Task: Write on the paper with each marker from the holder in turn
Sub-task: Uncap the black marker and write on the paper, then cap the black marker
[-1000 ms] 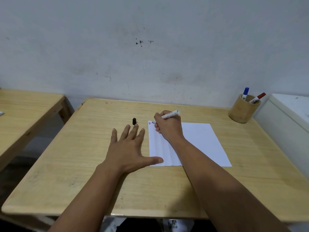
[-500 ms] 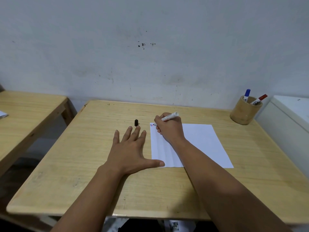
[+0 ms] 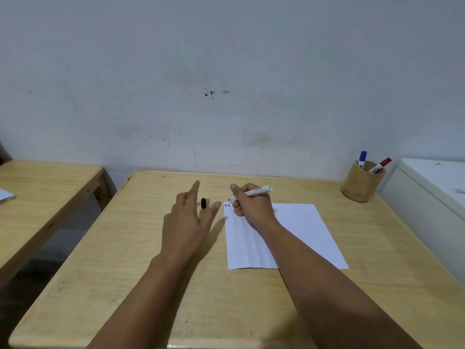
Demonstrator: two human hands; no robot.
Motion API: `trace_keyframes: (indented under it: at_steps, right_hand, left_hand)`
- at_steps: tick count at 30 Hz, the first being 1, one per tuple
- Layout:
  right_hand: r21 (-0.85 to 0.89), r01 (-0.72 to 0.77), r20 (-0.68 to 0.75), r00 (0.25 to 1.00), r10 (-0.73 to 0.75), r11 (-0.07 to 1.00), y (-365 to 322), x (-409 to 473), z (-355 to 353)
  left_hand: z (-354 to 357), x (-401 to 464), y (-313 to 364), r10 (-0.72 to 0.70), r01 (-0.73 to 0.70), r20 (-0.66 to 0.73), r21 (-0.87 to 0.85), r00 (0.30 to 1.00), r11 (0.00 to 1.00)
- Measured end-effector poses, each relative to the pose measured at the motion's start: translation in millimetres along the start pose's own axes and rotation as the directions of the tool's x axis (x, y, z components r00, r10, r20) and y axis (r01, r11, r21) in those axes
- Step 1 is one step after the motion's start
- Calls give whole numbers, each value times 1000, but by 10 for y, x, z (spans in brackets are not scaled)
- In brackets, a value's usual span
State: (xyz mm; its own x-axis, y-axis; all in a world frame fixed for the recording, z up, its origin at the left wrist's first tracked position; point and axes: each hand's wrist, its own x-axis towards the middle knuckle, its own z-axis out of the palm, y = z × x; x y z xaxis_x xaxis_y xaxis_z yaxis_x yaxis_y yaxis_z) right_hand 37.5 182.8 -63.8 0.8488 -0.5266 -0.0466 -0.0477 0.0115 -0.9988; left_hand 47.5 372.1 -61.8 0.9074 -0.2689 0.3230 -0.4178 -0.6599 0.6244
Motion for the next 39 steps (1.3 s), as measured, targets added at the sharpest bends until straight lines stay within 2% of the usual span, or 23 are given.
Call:
trace_keyframes:
  at_steps: [1,3,5,9,13,15,18,21,24,28,31,39]
  right_hand:
    - [23,-12,26,1000,12,1000,-31,-7,2]
    - [54,-28,59,998,24,998,-111,-39,-21]
    - [60,-6,32,999,4,998,-212,-90,-64]
    - [-25,56,-45,997,-57,998,-361,-240,-238]
    - [49,83,111,990,-88,995,-502,-410,-486]
    - [112,29,129,991,-44,993,-613,-504,-582]
    - [251,-58,126,992,27,966,-811,-672,-703]
    - [299,-39,145,989,-5,953,-958,-832,-812]
    - [123,93,152,982,-112,988,-1055,-988,-884]
    - [-106,256,173,956,-236,961,-1126,-1115,-957]
    - [-150,302,169,946,-276,941,-1183,-1164,-990]
    - [-182,334,150,939,-310,925,-1279,-1223,-1140]
  left_hand:
    - [15,92,-15,-16,16,-26,7,1000,1000]
    - [48,218,-42,-16,13,26,117,1000,993]
    - [70,276,-73,2,-11,42,202,999,979]
    - [50,285,-80,-13,18,-39,151,999,988]
    - [-109,220,177,-144,143,-20,-65,989,988]
    - [-208,261,330,-178,181,33,-195,984,964]
    - [-405,322,611,-190,214,98,-416,977,884]
    - [-602,300,930,-149,181,103,-527,983,830]
    - [-772,221,1226,-128,163,101,-612,987,774]
    - [-904,137,1488,-142,181,113,-667,983,722]
    - [-927,77,1628,-129,174,116,-666,985,725]
    - [-896,-34,1844,-29,99,128,-580,991,808]
